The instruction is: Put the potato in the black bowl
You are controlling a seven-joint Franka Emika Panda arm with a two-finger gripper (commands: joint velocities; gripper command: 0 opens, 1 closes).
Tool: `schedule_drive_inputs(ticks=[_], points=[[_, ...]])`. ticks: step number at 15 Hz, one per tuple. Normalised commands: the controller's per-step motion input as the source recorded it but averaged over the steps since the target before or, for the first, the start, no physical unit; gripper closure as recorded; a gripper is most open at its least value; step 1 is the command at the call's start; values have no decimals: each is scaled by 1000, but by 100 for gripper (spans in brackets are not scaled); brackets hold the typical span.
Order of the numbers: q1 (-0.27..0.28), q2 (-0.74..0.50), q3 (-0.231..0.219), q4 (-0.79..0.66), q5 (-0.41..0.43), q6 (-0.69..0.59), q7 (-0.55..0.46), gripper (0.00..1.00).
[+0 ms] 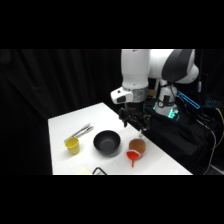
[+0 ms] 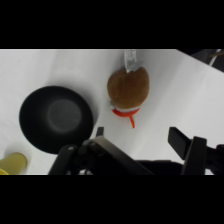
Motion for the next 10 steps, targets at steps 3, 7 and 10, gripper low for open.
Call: schedule_drive_inputs(ticks=[3,7,10], points=[[102,-19,61,-283,110,371,-287,0],[31,148,28,-215,-16,474,-216,0],[-21,197,16,-108,-104,431,-169,0]])
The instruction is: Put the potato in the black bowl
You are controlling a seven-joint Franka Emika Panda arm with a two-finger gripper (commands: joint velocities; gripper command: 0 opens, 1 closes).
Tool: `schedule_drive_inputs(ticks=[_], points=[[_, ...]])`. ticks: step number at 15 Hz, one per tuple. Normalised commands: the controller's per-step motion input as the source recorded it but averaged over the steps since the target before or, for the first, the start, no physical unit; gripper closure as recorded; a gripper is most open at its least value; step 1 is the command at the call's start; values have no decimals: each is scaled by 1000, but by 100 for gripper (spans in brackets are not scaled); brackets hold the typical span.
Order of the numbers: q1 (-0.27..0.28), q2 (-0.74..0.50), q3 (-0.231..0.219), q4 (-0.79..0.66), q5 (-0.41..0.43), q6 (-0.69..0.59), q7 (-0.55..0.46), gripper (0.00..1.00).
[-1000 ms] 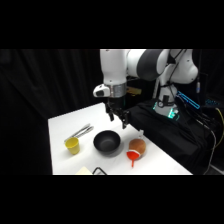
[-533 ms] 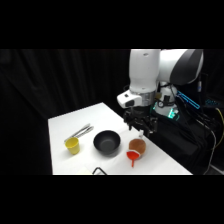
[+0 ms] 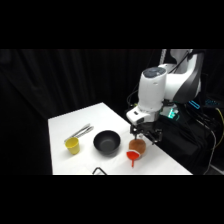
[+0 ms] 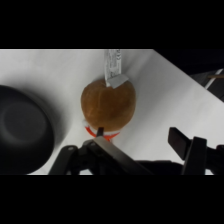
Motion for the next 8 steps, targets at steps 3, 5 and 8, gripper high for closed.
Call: schedule_drive_inputs(ticks=[3,5,8], points=[[-55,228,6,-44,-167,392,-122,0],[-78,239,-4,-2,-181,325,-112,0],[-83,243,-35,18,-222,327,-92,0]])
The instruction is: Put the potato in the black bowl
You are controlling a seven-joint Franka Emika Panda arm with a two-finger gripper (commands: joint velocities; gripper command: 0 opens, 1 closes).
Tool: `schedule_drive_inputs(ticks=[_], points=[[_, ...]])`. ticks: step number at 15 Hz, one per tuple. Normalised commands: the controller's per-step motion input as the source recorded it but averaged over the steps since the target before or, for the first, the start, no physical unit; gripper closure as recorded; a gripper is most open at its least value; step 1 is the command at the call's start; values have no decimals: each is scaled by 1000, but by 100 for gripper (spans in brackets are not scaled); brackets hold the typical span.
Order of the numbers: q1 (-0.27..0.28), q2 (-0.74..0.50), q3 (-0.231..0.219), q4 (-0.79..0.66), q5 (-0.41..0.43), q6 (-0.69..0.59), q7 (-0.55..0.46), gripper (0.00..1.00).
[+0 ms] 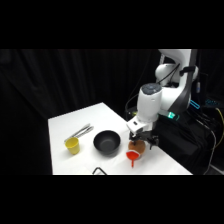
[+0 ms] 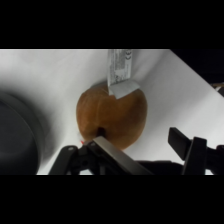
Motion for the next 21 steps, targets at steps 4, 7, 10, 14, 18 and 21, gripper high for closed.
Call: schedule_drive_inputs(ticks=[4,7,10,14,18,21], points=[[-79,262,-71,67,-240,291,-71,0],[-104,226,-32,98,-151,212,-96,28],[-91,161,-4,89,-105,151,-97,52],[-55,59,3,49,-103,87,-64,83],[-109,-118,91,20,16,-123,-94,100],[-166,-343,195,4,198,-361,-154,98]])
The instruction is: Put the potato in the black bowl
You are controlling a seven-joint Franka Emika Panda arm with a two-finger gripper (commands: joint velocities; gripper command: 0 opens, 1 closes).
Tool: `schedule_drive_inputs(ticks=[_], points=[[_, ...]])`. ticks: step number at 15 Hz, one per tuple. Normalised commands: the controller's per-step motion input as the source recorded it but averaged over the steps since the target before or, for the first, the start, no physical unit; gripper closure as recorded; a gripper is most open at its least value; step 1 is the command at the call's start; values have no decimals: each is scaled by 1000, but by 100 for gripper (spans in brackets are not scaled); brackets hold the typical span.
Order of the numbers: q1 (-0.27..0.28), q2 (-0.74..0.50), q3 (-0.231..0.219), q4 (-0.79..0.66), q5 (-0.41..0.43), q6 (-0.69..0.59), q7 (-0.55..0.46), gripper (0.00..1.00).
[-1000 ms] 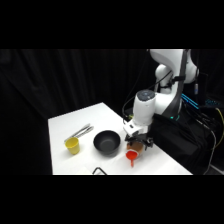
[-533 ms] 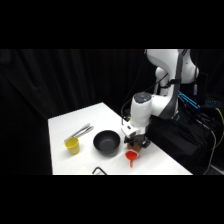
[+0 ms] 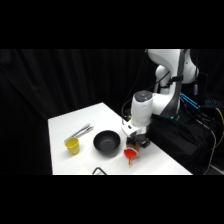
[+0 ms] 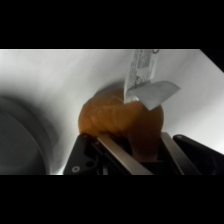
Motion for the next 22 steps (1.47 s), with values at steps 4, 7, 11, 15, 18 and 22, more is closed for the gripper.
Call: schedule_drive_inputs(ticks=[4,7,11,15,18,22], points=[[-87,-477,103,53,216,-460,-143,97],[-13,-389,-58,141,67,-395,-73,97],[-59,-112,-153,219,-40,-211,-75,98],[-116,127,-132,247,-18,-49,-140,98],[-70,259,-56,227,-26,56,-89,98],[-58,291,-5,207,15,195,-98,71]])
